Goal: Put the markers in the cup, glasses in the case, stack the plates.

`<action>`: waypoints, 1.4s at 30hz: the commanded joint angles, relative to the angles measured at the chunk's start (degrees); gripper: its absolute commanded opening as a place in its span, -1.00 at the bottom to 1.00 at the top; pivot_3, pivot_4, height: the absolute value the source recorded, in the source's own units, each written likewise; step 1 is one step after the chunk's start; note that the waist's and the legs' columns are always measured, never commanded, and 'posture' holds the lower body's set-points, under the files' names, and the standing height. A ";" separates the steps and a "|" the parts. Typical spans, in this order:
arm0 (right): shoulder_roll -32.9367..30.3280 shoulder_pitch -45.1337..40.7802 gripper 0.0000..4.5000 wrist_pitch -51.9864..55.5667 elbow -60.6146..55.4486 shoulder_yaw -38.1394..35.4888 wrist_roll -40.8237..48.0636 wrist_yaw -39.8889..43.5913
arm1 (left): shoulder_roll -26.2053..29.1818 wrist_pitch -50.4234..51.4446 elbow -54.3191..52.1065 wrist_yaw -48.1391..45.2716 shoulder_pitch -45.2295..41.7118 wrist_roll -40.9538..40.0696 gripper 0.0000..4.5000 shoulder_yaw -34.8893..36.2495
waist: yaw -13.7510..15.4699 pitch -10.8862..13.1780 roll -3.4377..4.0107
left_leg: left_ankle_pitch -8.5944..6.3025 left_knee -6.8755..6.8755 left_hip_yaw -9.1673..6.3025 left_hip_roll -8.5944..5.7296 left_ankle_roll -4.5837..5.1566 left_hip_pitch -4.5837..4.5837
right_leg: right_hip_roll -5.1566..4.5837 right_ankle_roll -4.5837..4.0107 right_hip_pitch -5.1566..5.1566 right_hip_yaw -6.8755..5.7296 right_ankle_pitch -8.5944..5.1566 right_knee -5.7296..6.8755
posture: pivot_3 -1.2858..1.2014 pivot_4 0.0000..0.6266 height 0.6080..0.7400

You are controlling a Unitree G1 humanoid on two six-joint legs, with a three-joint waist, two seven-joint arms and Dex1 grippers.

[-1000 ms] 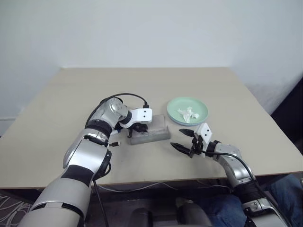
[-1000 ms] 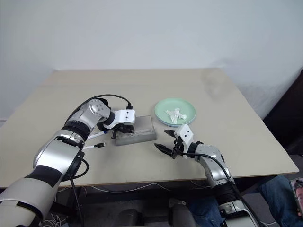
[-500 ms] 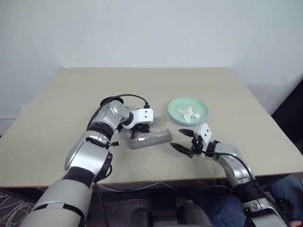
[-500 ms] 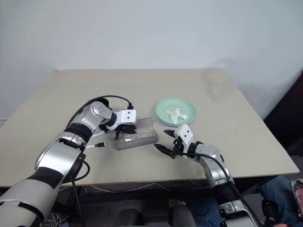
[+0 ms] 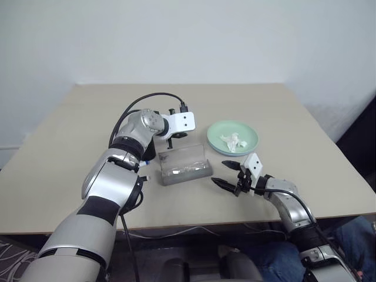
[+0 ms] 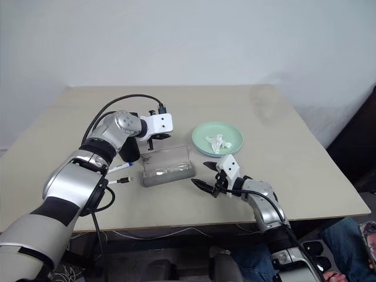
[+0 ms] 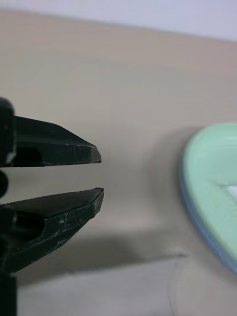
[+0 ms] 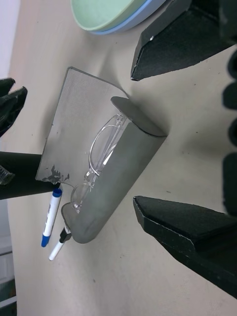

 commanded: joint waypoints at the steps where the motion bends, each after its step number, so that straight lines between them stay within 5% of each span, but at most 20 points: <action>1: 0.12 -1.76 0.81 -1.27 -0.73 -0.86 0.36 0.08 | 0.38 -0.64 -0.02 1.93 -1.69 1.71 -0.63 -1.33 | 0.00 0.00 0.00 | 0.00 0.00 0.01 0.00 0.00 0.00 | 0.00 0.00 0.00 0.00 0.00 -0.01 | 0.03 -1.00 0.71; 9: 0.12 -1.80 0.81 -1.34 -0.64 -0.85 0.37 0.09 | 0.35 -0.83 0.39 2.32 -1.82 1.70 -0.63 -1.76 | 0.00 0.00 0.00 | 0.00 0.00 0.00 0.00 0.00 0.00 | 0.00 0.00 0.00 0.00 0.00 -0.01 | 0.03 -1.00 0.71; 12: -0.32 -0.10 0.81 -1.02 -2.14 -1.24 0.59 -0.39 | 0.98 -3.07 -1.57 -15.81 2.56 -2.95 -0.63 -0.38 | -0.02 -0.02 0.04 | 0.00 -0.01 0.02 0.00 0.00 0.01 | 0.00 -0.01 0.00 0.00 0.00 -0.01 | 0.03 -1.00 0.71; 16: -0.25 -0.04 0.81 -0.95 -2.16 -1.20 0.59 -0.46 | 1.94 -2.84 -4.08 -22.44 4.74 -5.17 -0.63 0.61 | -0.02 -0.04 0.00 | 0.00 -0.03 0.04 0.02 0.00 0.04 | 0.00 -0.03 0.02 0.01 -0.02 -0.01 | 0.03 -1.00 0.71; 42: 0.05 -1.75 0.81 -1.20 -0.36 -0.74 0.37 0.46 | 5.55 1.61 -21.63 -35.07 13.40 -12.43 -0.63 2.19 | 0.00 -0.04 0.00 | -0.01 0.01 0.03 0.01 0.04 0.02 | 0.00 -0.02 0.01 0.06 -0.01 0.01 | 0.03 -1.00 0.71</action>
